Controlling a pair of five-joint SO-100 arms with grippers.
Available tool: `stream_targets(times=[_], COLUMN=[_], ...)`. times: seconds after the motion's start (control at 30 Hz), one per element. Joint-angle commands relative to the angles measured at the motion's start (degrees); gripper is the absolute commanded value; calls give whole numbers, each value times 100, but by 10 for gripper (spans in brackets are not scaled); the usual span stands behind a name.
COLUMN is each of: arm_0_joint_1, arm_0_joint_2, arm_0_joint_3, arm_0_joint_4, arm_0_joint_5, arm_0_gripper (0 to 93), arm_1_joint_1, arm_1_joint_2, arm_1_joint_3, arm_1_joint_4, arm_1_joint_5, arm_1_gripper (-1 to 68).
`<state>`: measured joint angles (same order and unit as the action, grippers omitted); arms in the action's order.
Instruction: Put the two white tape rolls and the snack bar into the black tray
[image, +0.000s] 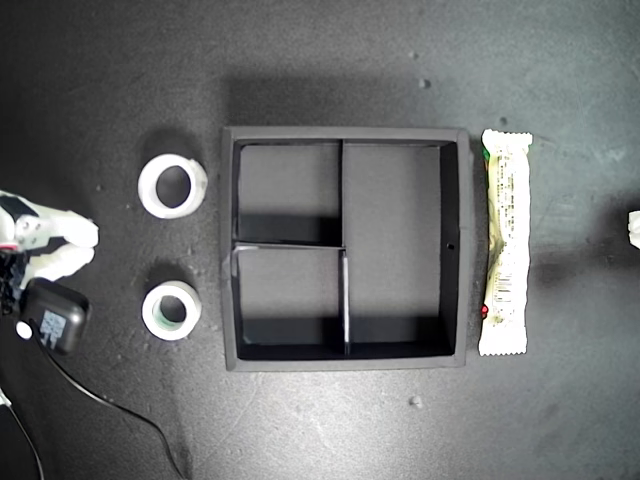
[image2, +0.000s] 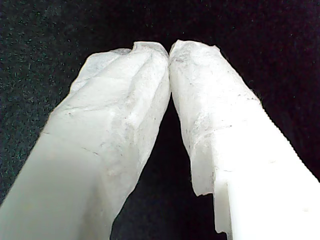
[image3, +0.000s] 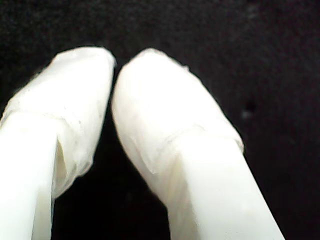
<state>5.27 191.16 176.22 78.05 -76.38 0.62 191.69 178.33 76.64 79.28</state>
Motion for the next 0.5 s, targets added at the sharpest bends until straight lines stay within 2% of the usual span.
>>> stream_targets(times=[0.0,0.17,0.2,0.23,0.37,0.47], arm_0_joint_1=[-35,-35,-220,-598,-2769,-3920], arm_0_joint_2=[290,290,290,299,299,325], arm_0_joint_3=[360,360,360,360,360,360], arm_0_joint_4=[185,185,185,185,185,185], arm_0_joint_5=[70,70,70,44,-9,167], arm_0_gripper=[3,3,1,1,3,3], arm_1_joint_1=[18,264,272,255,237,290], arm_1_joint_2=[18,18,18,18,18,18], arm_1_joint_3=[70,70,70,70,70,70], arm_1_joint_4=[18,18,18,18,18,18], arm_1_joint_5=[-35,-35,-35,-35,-35,-9], arm_1_gripper=[2,2,0,0,-1,-1])
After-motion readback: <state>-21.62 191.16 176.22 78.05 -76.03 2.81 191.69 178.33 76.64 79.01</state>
